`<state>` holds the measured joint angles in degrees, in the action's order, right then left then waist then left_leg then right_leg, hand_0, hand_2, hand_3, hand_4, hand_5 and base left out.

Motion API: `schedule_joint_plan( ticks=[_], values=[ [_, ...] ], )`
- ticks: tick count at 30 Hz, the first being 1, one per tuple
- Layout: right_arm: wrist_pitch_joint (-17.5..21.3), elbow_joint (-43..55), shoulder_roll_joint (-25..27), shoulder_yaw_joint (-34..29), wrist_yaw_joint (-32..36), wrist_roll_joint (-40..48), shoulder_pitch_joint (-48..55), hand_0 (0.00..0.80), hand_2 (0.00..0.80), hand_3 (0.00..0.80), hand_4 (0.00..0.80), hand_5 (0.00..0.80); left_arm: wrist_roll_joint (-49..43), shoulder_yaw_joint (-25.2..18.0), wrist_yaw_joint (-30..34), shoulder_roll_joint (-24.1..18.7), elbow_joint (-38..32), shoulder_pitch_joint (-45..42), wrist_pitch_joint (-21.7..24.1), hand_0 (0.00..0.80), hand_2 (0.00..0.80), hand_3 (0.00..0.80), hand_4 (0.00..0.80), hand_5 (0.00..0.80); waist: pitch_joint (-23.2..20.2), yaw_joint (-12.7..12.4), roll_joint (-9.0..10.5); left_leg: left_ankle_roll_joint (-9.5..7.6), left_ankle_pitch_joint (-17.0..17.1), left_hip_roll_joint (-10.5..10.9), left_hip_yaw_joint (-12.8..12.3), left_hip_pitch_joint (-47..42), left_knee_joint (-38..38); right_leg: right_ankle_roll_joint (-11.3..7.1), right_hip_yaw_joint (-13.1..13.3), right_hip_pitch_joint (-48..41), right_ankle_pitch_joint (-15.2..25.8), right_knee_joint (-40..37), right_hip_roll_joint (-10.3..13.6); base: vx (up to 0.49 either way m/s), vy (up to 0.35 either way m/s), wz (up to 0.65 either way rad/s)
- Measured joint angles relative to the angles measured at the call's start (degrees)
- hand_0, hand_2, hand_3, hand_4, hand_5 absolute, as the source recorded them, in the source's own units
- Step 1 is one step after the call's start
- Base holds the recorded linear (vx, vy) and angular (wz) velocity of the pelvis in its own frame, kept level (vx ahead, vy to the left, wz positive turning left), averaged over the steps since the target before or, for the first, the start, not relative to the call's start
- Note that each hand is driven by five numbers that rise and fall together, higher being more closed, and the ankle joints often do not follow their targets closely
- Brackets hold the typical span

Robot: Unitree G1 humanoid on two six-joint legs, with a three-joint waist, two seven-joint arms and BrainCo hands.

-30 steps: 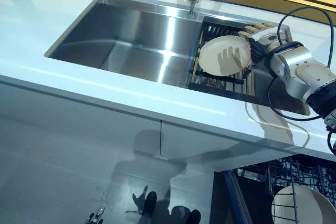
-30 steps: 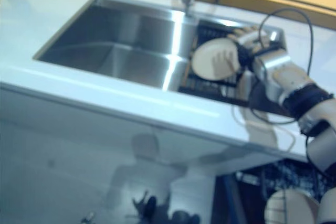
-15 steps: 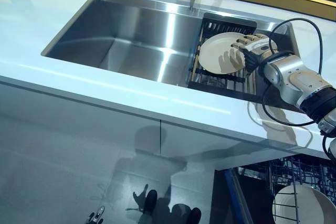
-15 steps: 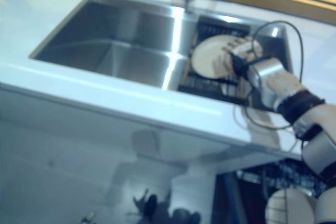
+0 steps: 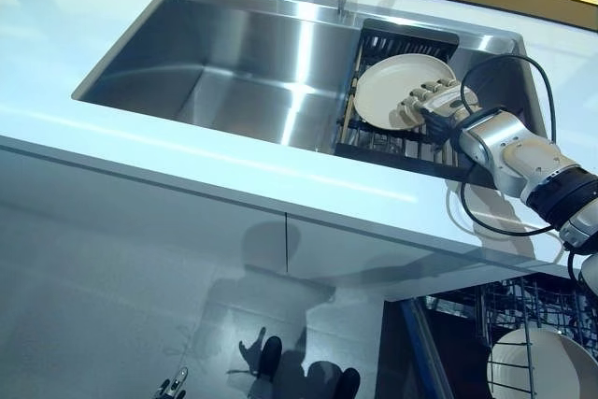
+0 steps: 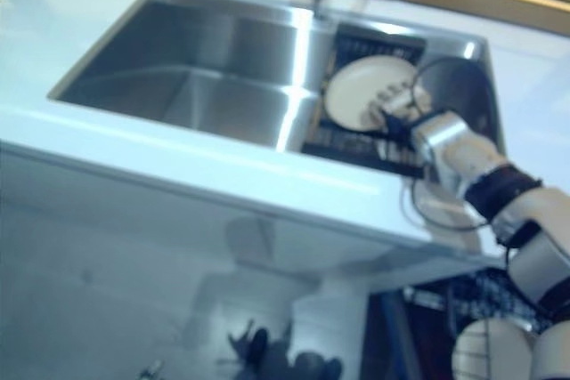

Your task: Take plates into dishwasher

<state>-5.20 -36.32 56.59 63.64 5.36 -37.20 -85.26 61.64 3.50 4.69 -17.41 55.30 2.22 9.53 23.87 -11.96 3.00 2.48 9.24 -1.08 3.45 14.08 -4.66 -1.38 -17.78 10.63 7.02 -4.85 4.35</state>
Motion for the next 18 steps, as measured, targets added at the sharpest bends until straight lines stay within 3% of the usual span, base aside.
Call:
schedule_joint_plan(
  ticks=[18],
  values=[
    [0.4,0.2,-0.3,-1.8,1.0,-7.2,1.1,0.0,0.0,0.0,0.0,0.0,0.6,0.0,0.3,0.7,-0.4,0.1,0.9,0.0,0.0,0.0,0.0,0.0,0.7,0.0,-0.87,-0.01,0.0,0.0,0.0,1.1,0.0,-0.23,0.0,1.1,-0.2,0.0,0.0,-0.002,0.0,0.0]
  ],
)
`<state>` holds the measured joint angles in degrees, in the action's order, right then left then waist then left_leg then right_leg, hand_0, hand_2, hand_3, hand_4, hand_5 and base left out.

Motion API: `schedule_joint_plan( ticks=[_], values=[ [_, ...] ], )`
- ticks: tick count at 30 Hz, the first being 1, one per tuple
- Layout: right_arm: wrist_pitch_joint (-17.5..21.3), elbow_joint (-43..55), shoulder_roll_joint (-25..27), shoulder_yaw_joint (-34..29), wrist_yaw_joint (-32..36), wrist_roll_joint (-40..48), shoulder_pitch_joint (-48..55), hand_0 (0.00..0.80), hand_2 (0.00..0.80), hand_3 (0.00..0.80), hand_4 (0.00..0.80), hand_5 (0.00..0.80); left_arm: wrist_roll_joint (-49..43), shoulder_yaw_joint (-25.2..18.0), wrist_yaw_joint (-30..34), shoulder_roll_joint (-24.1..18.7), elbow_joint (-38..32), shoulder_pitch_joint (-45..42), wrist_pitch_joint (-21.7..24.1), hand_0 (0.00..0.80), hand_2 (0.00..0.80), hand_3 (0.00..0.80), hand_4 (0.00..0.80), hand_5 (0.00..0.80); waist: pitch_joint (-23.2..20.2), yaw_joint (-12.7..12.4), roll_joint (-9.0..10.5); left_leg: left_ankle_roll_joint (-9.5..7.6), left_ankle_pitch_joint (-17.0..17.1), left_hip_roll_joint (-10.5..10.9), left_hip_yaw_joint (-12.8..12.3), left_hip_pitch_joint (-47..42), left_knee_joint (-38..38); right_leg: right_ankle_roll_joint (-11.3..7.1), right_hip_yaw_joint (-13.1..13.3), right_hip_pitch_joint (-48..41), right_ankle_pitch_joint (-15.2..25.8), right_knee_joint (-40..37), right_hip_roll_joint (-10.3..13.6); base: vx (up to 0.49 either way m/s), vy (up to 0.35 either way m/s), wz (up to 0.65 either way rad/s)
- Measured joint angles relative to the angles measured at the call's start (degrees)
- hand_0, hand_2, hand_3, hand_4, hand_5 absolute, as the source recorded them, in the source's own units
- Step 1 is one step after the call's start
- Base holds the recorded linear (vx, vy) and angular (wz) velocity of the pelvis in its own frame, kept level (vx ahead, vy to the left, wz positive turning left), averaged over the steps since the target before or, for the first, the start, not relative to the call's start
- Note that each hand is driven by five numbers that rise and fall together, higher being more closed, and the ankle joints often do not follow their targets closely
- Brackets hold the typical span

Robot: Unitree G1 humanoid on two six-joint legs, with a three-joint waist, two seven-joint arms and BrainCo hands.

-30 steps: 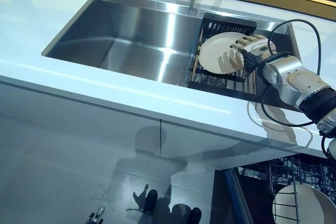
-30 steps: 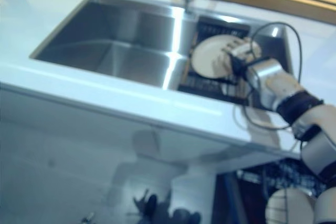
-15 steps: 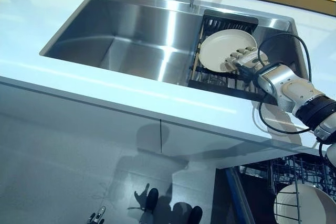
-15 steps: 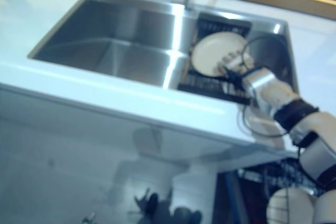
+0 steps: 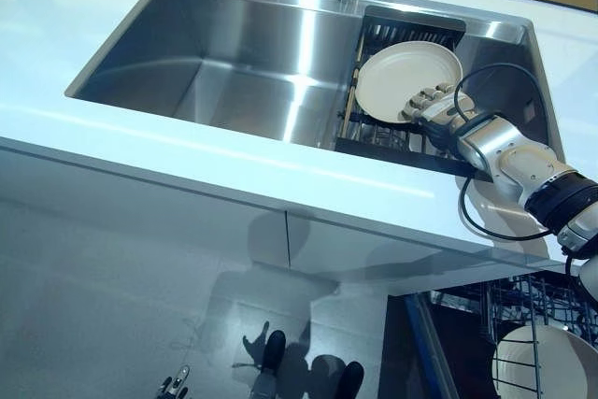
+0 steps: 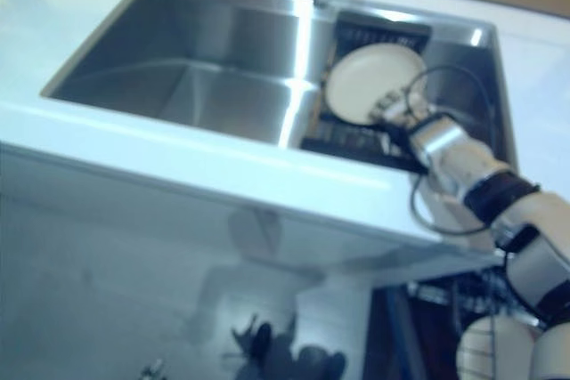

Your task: Take plates into dishwasher

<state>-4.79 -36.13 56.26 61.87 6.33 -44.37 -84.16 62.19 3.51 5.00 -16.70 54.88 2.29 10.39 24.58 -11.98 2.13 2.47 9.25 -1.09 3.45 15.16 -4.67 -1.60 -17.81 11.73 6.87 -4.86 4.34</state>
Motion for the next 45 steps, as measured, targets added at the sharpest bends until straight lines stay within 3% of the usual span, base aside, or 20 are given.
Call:
schedule_joint_plan(
  ticks=[2,3,5,6,7,34,45],
  values=[
    [-0.5,-0.2,0.1,-0.6,-0.4,-0.1,-0.3,0.0,0.0,0.0,0.0,0.0,0.2,0.0,0.0,0.0,0.0,0.0,0.0,0.0,0.0,0.0,0.0,0.0,0.0,0.0,-0.03,0.0,0.1,0.0,0.0,0.7,0.0,0.01,0.0,0.6,0.0,0.0,0.0,0.0,0.0,0.0],
    [-0.7,-0.2,0.1,-0.7,-0.5,-0.5,-0.4,0.047,0.047,0.047,0.047,0.047,0.6,0.0,0.0,0.0,0.0,0.0,0.0,0.0,0.0,0.0,0.0,0.0,0.1,0.0,-0.06,-0.01,0.1,0.0,0.0,0.8,0.0,0.02,0.0,0.7,0.0,0.0,0.0,0.0,0.0,0.0],
    [-1.2,-0.2,0.1,-0.7,-1.1,-0.8,-0.5,0.458,0.458,0.458,0.458,0.458,0.6,0.0,0.0,0.0,0.0,0.0,0.0,0.0,0.0,0.0,0.0,0.0,0.1,0.0,-0.14,-0.01,0.1,0.0,0.1,0.8,0.0,0.2,-0.1,0.7,0.1,0.0,0.0,0.0,0.0,0.0],
    [-1.4,-0.2,0.0,-0.7,-1.8,-0.9,-0.8,0.725,0.725,0.725,0.725,0.725,0.6,0.0,0.0,0.1,-0.1,0.0,0.0,0.0,0.0,0.0,0.0,0.0,0.2,0.0,-0.29,-0.01,0.1,0.1,0.1,0.8,0.0,0.21,-0.1,0.7,0.2,0.0,0.0,0.0,0.0,0.0],
    [-1.5,-0.1,-0.1,-0.7,-2.2,-1.2,-1.4,0.8,0.8,0.8,0.8,0.8,0.6,0.0,0.0,0.2,-0.4,0.0,0.0,0.0,0.0,0.0,0.0,0.0,0.4,-0.1,-0.59,-0.02,0.1,0.1,0.1,0.8,0.0,0.21,-0.1,0.7,0.2,0.0,0.0,0.0,0.0,0.0],
    [-2.3,-0.2,-0.9,-0.3,-6.9,-3.4,-3.2,0.8,0.8,0.8,0.8,0.8,0.6,0.3,-0.1,0.4,-2.0,0.0,-0.1,0.0,0.0,0.0,0.0,0.0,0.7,-0.1,-0.96,-0.07,0.2,0.1,0.4,0.4,0.1,0.24,-0.4,0.1,0.2,0.0,0.0,0.0,0.0,0.0],
    [-1.7,-0.1,2.6,-0.3,-10.0,1.6,-3.7,0.8,0.8,0.8,0.8,0.8,0.5,-0.2,-0.1,0.4,-1.9,0.1,-0.5,0.0,0.0,0.0,0.0,0.0,0.7,0.1,-0.85,-0.05,0.1,0.0,0.2,-2.5,0.0,0.23,-0.3,-2.8,0.2,0.0,0.0,0.013,-0.001,0.0]
  ],
)
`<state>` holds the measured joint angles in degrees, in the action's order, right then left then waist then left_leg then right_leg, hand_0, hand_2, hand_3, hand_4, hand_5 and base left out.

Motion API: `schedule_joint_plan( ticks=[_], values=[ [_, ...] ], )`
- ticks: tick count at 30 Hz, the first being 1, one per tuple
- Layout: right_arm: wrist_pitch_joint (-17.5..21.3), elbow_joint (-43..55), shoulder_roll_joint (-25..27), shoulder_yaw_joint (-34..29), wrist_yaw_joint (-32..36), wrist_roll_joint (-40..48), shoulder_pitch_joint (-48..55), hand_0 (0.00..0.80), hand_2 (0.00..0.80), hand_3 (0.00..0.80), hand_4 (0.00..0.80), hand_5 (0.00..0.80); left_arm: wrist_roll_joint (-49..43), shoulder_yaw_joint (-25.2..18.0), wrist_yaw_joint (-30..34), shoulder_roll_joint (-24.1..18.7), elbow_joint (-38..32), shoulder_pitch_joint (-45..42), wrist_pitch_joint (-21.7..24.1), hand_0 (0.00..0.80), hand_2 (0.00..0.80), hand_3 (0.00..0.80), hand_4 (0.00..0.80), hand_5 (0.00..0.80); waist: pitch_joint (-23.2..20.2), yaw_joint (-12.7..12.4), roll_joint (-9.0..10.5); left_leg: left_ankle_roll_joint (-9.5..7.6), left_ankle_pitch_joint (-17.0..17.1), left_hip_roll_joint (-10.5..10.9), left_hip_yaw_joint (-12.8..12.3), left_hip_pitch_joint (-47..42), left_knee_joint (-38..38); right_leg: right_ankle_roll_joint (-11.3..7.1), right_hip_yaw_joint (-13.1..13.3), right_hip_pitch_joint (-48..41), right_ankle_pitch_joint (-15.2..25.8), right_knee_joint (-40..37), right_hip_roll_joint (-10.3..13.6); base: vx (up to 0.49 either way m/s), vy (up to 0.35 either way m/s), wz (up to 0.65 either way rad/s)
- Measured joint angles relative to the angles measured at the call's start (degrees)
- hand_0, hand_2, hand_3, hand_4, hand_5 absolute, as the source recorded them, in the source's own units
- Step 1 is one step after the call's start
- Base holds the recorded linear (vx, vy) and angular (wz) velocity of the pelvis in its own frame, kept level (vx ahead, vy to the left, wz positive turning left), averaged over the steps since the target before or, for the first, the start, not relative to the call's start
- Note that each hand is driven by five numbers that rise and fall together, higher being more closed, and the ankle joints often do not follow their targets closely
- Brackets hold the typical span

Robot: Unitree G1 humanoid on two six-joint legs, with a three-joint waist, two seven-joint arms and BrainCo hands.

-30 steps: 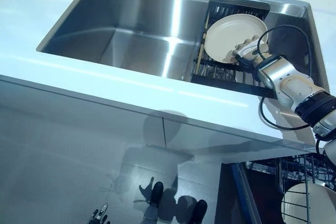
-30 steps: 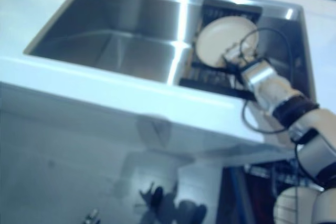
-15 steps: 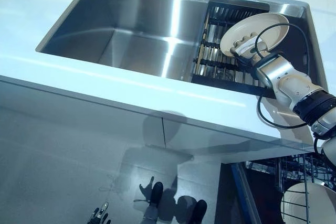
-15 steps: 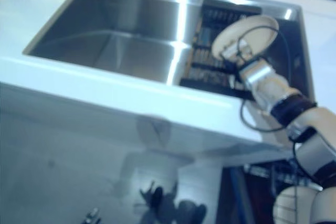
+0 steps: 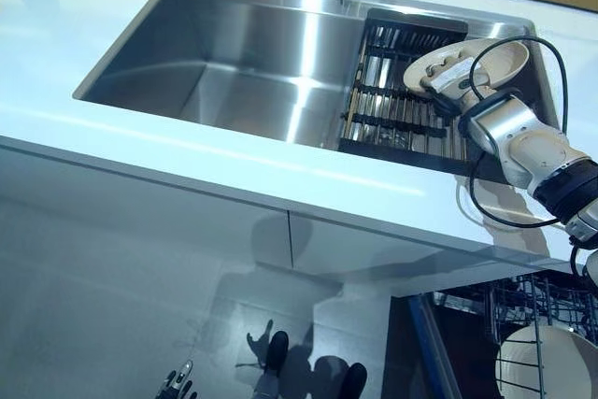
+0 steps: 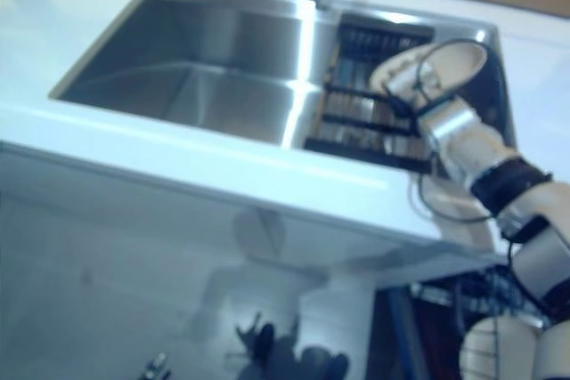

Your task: Take plates into dishwasher

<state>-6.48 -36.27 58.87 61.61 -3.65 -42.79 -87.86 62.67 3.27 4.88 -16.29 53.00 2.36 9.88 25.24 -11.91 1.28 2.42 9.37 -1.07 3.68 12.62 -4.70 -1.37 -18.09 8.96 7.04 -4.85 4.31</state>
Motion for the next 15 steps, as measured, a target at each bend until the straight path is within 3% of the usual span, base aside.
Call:
schedule_joint_plan(
  ticks=[4,10,15],
  values=[
    [0.3,0.1,1.1,0.0,-0.4,4.3,-0.9,0.8,0.8,0.8,0.8,0.8,-0.2,-0.1,-0.4,0.0,0.0,0.1,-0.5,0.0,0.0,0.0,0.0,0.0,-0.6,0.1,0.63,0.02,-0.1,0.0,-0.3,-1.2,0.0,0.0,0.3,-1.0,0.0,0.0,0.0,0.053,-0.01,-0.03],
    [0.5,0.3,2.8,-0.1,-0.7,8.9,-1.6,0.8,0.8,0.8,0.8,0.8,-1.2,-0.2,-1.0,-0.2,0.9,0.1,-0.5,0.0,0.0,0.0,0.0,0.0,-2.8,0.3,3.66,0.12,-0.3,-0.1,-0.6,-2.9,0.0,-0.07,0.6,-2.6,-0.1,0.0,0.0,0.054,0.003,-0.02],
    [0.6,1.1,2.8,-0.2,-1.2,13.3,-1.8,0.8,0.8,0.8,0.8,0.8,-1.2,-1.2,-1.7,-0.2,2.9,-0.2,-0.5,0.0,0.0,0.0,0.0,0.0,-7.1,1.6,5.11,0.23,-0.5,-0.1,-0.8,-3.3,0.0,-0.25,0.8,-2.8,-0.2,0.0,0.0,0.017,-0.002,-0.01]
  ],
)
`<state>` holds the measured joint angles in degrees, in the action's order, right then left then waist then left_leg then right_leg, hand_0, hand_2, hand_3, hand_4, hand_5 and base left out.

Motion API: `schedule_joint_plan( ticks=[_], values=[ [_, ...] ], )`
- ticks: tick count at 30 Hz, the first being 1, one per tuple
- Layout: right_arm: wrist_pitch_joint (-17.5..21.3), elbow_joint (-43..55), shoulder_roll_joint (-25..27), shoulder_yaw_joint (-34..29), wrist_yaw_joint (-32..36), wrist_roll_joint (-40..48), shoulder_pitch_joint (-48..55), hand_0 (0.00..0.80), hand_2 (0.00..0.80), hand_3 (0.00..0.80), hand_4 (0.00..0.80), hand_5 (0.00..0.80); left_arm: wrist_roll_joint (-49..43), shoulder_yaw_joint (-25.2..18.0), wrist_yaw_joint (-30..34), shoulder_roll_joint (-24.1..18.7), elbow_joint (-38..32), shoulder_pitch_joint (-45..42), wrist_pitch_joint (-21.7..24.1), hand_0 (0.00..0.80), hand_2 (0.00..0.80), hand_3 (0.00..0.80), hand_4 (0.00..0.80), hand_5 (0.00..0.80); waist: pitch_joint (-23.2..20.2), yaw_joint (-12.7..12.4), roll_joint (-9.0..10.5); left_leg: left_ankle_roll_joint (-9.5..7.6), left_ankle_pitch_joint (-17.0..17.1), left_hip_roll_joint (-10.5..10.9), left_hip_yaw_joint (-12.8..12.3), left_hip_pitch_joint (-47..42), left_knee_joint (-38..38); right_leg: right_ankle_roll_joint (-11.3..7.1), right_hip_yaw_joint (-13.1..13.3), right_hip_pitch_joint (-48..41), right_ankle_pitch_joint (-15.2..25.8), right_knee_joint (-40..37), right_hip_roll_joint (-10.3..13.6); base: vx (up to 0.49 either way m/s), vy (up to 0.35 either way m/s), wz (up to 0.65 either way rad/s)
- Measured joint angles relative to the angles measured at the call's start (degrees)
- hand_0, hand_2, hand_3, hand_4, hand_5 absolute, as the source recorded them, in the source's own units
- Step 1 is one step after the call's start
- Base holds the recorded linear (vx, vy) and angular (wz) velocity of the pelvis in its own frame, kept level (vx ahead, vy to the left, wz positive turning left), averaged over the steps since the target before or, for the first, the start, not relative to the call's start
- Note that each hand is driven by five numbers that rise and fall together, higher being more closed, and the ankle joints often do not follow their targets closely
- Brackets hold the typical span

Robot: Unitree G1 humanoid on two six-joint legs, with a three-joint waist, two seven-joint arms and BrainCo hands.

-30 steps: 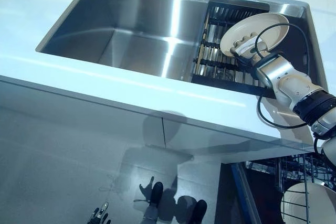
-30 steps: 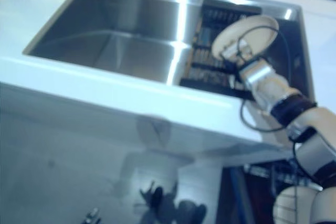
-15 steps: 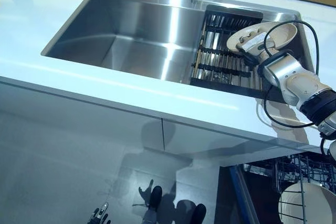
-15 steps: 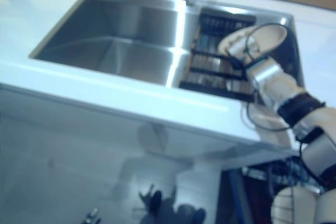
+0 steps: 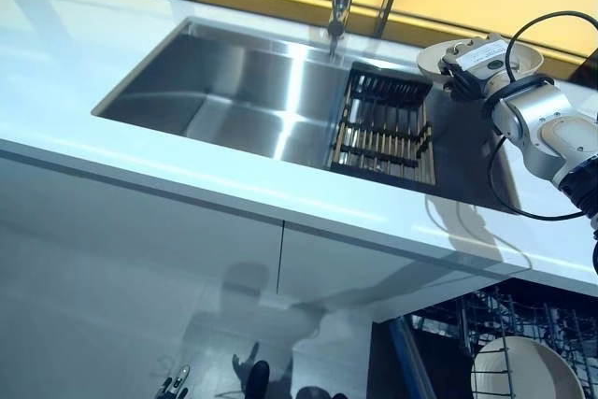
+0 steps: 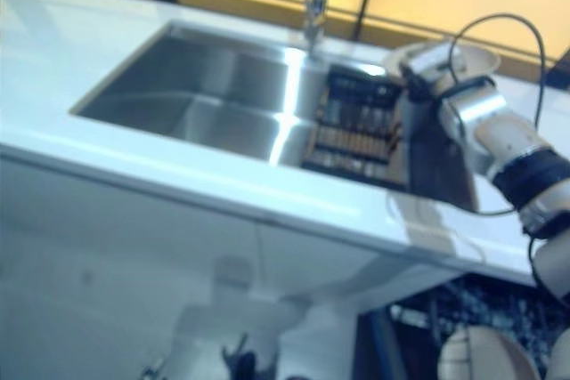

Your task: Take plates into dishwasher

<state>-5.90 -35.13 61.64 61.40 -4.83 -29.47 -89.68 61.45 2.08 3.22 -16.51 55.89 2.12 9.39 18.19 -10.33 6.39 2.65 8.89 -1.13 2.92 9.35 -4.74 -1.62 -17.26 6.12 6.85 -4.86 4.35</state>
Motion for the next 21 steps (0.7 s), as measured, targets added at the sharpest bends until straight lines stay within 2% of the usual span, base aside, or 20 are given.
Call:
schedule_joint_plan(
  ticks=[4,8,14,18,19,20,21],
  values=[
    [0.3,0.2,0.0,0.0,-0.8,2.1,0.0,0.8,0.8,0.8,0.8,0.8,-1.4,-0.1,0.0,0.1,1.9,-0.2,0.0,0.0,0.0,0.0,0.0,0.0,-2.9,0.3,0.13,-0.04,-0.6,-0.1,-1.2,-1.6,0.0,-0.01,1.2,-1.0,0.0,0.0,0.0,0.038,0.004,-0.14],
    [0.6,0.4,0.1,0.0,-0.8,2.5,0.0,0.8,0.8,0.8,0.8,0.8,-2.8,-0.1,0.0,0.2,2.7,-1.2,0.0,0.0,0.0,0.0,0.0,0.0,-5.3,1.7,0.28,-0.12,-0.8,-0.2,-1.8,-2.6,0.0,-0.02,1.8,-1.8,0.0,0.0,-0.1,0.057,0.005,-0.09],
    [0.5,0.3,0.9,-0.5,0.9,9.4,0.8,0.8,0.8,0.8,0.8,0.8,-4.5,-1.1,0.1,0.3,4.1,-2.4,0.1,0.0,0.0,0.0,0.0,0.0,-8.7,3.6,0.94,-0.24,-1.7,-0.4,-4.0,-5.0,-0.1,-0.06,3.9,-3.0,-0.1,-0.2,-0.2,0.038,0.01,-0.17],
    [-0.9,-0.2,1.0,-8.2,2.7,19.8,8.4,0.8,0.8,0.8,0.8,0.8,-5.2,-1.1,0.6,0.3,4.5,-3.5,0.1,0.0,0.0,0.0,0.0,0.0,-11.2,4.6,1.72,-0.49,-2.6,-0.5,-5.8,-6.9,-0.1,-0.17,5.4,-4.0,-0.3,-0.2,-0.1,0.033,0.011,-0.2],
    [-0.9,-0.2,1.0,-8.2,2.7,19.8,8.4,0.8,0.8,0.8,0.8,0.8,-5.2,-1.1,0.6,0.3,4.5,-3.5,0.1,0.0,0.0,0.0,0.0,0.0,-11.2,4.6,1.72,-0.49,-2.6,-0.5,-5.8,-6.9,-0.1,-0.17,5.4,-4.0,-0.3,-0.2,-0.1,0.03,-0.001,-0.31],
    [-1.1,-1.4,1.0,-11.6,3.5,23.0,12.7,0.8,0.8,0.8,0.8,0.8,-6.8,-1.1,0.8,0.3,5.3,-3.8,0.1,0.0,0.0,0.0,0.0,0.0,-12.5,5.1,1.87,-0.6,-2.9,-0.6,-6.8,-7.4,-0.1,-0.29,5.9,-4.0,-0.2,-0.2,0.0,0.029,-0.006,-0.28],
    [-1.2,-2.4,1.0,-12.2,3.7,24.1,14.0,0.8,0.8,0.8,0.8,0.8,-7.0,-1.1,1.0,0.3,5.6,-3.8,0.1,0.0,0.0,0.0,0.0,0.0,-12.8,5.1,1.81,-0.59,-3.0,-0.6,-7.3,-7.7,-0.1,-0.33,5.9,-4.1,-0.2,-0.2,0.0,0.041,-0.014,-0.39]
  ],
)
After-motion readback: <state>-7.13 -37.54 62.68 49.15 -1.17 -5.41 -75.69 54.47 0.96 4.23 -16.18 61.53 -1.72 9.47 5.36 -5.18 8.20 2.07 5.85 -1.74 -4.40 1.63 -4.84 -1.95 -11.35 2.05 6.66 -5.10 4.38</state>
